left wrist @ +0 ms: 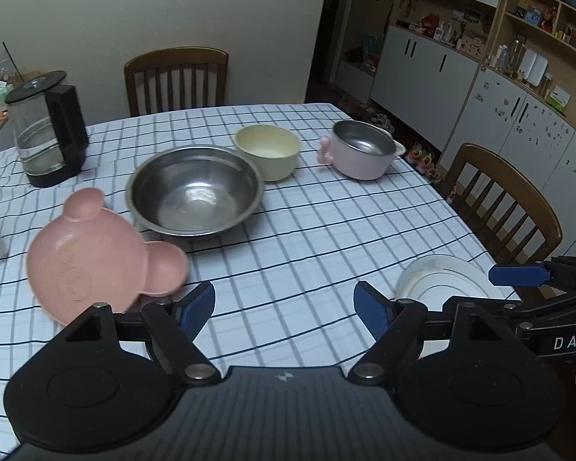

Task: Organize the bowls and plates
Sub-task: 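Move both grippers to the pink bear-shaped plate's rim and close them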

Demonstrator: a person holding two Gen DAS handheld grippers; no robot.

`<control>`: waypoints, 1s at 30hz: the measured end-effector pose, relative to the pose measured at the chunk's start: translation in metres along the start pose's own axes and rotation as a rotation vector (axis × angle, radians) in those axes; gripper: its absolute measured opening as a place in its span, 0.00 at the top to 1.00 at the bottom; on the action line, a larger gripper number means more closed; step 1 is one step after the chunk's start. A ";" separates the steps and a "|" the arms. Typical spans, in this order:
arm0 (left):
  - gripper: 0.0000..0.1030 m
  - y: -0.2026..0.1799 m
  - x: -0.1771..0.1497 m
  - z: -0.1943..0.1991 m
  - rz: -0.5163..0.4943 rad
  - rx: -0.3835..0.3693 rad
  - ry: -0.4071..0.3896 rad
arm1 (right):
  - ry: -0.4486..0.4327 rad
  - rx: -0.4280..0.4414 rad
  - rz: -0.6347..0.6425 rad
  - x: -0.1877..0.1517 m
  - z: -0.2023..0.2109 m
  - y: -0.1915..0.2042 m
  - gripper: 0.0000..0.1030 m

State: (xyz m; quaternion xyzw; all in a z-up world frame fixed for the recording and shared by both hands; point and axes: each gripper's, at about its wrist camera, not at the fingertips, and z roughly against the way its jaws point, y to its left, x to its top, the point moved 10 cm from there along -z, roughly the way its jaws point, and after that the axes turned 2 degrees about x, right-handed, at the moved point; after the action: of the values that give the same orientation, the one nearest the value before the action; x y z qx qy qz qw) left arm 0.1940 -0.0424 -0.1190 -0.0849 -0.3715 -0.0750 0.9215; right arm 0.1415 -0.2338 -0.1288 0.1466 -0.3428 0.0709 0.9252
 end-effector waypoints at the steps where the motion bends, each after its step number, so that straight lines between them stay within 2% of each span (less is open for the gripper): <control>1: 0.22 0.009 0.000 0.002 0.003 0.004 -0.007 | -0.003 0.000 -0.003 0.001 -0.003 0.008 0.13; 6: 0.18 0.056 -0.001 0.008 0.056 0.003 -0.038 | -0.025 0.005 0.007 0.011 -0.021 0.050 0.07; 8: 0.01 0.076 0.001 0.008 0.072 0.004 -0.047 | -0.023 0.008 0.010 0.014 -0.031 0.066 0.06; 9: 0.00 0.085 0.002 0.008 0.076 0.007 -0.055 | -0.022 0.009 0.009 0.015 -0.036 0.073 0.05; 16: 0.00 0.161 0.014 -0.008 0.076 0.109 -0.047 | 0.013 0.005 -0.006 0.024 -0.077 0.115 0.04; 19: 0.00 0.202 0.021 -0.023 0.113 0.163 -0.036 | 0.041 -0.002 -0.031 0.026 -0.099 0.126 0.04; 22: 0.00 0.233 0.028 -0.037 0.106 0.225 -0.036 | 0.053 -0.019 -0.046 0.029 -0.121 0.135 0.04; 27: 0.00 0.263 0.031 -0.070 0.086 0.273 0.012 | 0.065 -0.060 -0.031 0.037 -0.154 0.143 0.07; 30: 0.00 0.271 0.029 -0.087 0.068 0.283 0.037 | 0.101 -0.042 -0.065 0.036 -0.170 0.148 0.12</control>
State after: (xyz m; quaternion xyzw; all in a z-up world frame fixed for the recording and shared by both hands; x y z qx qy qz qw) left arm 0.3281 0.2011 -0.1878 0.0347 -0.3582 0.0079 0.9330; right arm 0.2382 -0.0382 -0.1950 0.1343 -0.2920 0.0408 0.9460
